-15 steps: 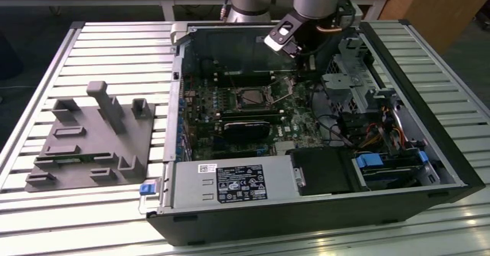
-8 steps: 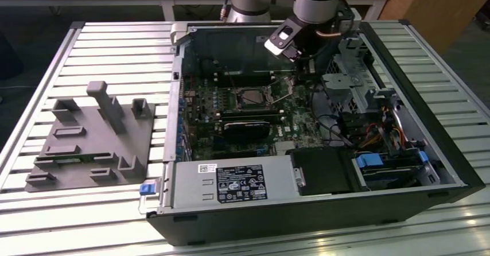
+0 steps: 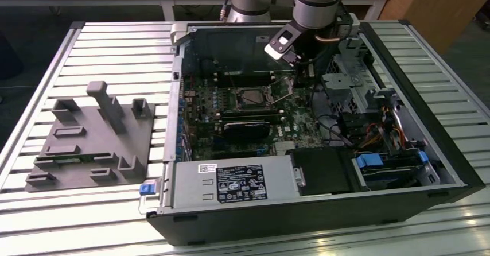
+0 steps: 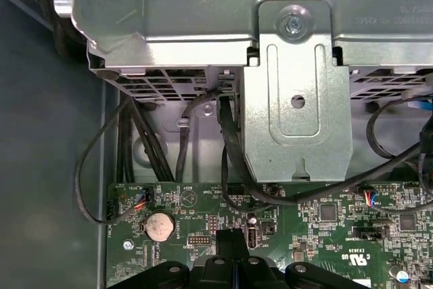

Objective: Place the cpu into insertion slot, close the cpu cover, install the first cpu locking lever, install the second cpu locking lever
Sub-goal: 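Close the cpu cover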

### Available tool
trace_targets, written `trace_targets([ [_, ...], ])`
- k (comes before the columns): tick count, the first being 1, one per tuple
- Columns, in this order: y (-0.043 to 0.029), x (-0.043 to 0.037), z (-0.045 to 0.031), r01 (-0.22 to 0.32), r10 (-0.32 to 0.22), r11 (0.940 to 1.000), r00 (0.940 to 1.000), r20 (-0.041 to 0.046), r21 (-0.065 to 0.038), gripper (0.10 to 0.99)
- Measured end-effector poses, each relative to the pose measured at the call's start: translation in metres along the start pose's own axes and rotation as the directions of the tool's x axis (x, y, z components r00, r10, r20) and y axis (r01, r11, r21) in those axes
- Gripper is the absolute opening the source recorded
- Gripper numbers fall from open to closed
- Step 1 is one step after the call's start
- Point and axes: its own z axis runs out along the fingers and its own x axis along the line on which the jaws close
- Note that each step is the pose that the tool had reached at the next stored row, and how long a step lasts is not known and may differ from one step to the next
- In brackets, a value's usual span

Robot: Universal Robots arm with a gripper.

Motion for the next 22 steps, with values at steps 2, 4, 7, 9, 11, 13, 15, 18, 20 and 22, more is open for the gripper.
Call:
trace_targets([
  [2, 0.0, 0.0, 0.0001, 0.0, 0.0, 1.0, 1.0, 0.0, 0.0, 0.106],
  [4, 0.0, 0.0001, 0.0001, 0.0, 0.0, 1.0, 1.0, -0.0002, 0.0, 0.106],
  [7, -0.0008, 0.0001, 0.0002, 0.0, 0.0, 1.0, 1.0, -0.0004, 0.0, 0.106],
  [9, -0.0024, 0.0, 0.0, 0.0, 0.0, 1.0, 1.0, -0.0002, 0.0, 0.106],
  [11, -0.0045, -0.0001, -0.0002, 0.0, 0.0, 1.0, 1.0, -0.0001, 0.0, 0.106],
  [13, -0.007, -0.0002, -0.0004, 0.0, 0.0, 1.0, 1.0, -0.0001, 0.0, 0.106],
  [15, -0.0097, -0.0003, -0.0006, 0.0, 0.0, 1.0, 1.0, -0.0003, 0.0, 0.106],
  [18, -0.0134, -0.0005, -0.0011, 0.0, 0.0, 1.0, 1.0, 0.0004, 0.0, 0.106],
  [20, -0.0158, -0.0005, -0.0013, 0.0, 0.0, 1.0, 1.0, 0.0003, 0.0, 0.106],
  [22, -0.0218, -0.0008, -0.0018, 0.0, 0.0, 1.0, 1.0, 0.0007, -0.001, 0.106],
])
